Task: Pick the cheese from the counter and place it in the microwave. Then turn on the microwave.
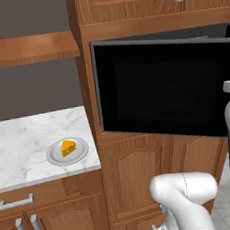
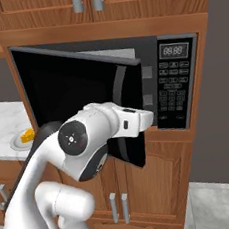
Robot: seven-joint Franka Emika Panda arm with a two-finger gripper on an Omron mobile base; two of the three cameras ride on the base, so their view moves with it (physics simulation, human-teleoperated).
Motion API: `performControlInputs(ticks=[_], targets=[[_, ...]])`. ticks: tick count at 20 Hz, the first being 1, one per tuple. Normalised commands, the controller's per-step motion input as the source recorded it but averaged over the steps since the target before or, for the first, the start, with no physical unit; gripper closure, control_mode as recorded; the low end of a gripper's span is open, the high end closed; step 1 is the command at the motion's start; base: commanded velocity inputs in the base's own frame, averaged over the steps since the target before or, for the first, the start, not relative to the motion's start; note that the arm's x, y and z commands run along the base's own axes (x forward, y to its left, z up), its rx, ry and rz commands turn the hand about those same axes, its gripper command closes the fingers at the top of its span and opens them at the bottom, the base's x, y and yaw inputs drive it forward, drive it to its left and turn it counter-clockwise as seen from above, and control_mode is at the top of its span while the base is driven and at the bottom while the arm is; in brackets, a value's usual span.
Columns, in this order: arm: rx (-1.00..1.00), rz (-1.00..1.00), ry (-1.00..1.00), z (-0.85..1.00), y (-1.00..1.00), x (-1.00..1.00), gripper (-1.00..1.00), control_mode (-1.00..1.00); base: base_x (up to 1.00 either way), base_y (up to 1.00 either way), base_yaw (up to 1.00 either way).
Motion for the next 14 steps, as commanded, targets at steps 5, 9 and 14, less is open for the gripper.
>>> performControlInputs(ticks=[5, 9, 14], targets=[[0.00, -0.08, 0.00, 0.00, 0.00, -0.44, 1.00, -1.00, 0.00, 0.00, 0.00], [0.00, -0.08, 0.00, 0.00, 0.00, -0.42, 1.00, -1.00, 0.00, 0.00, 0.00], [0.00, -0.08, 0.00, 0.00, 0.00, -0.40, 1.00, -1.00, 0.00, 0.00, 0.00]])
